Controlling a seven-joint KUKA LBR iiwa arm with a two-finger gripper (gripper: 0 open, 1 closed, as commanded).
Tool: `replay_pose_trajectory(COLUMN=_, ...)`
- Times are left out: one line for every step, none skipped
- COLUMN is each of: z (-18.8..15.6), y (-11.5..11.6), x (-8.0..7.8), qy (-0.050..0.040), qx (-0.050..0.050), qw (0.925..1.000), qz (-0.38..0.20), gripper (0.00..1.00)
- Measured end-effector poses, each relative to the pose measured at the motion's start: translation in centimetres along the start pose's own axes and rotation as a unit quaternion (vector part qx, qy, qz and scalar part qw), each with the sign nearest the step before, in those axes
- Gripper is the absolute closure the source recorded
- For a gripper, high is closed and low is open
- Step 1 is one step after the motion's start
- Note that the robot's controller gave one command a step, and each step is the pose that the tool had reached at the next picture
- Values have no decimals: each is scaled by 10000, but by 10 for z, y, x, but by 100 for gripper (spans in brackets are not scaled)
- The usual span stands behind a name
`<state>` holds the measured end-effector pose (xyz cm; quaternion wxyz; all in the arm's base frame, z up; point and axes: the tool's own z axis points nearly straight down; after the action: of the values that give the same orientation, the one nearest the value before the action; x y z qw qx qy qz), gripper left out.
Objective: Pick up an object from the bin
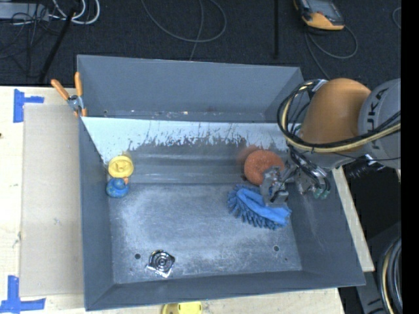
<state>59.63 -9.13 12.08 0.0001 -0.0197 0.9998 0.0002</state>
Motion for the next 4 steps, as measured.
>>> replay_pose_trajectory(z=10, y=7, x=-10, qy=-12, qx=-2, qw=10000, qz=25, gripper=100)
replay_pose_trajectory(z=12, y=23, x=1, qy=-2, qx=-3, qw=10000, qz=63, gripper=0)
replay_pose_trajectory(z=13, y=30, x=8, qy=0, qx=-6, qw=10000, qz=70, gripper=0)
replay_pose_trajectory(z=50, y=44, x=22, qy=9, qx=-3, qw=9997, qz=242, gripper=100)
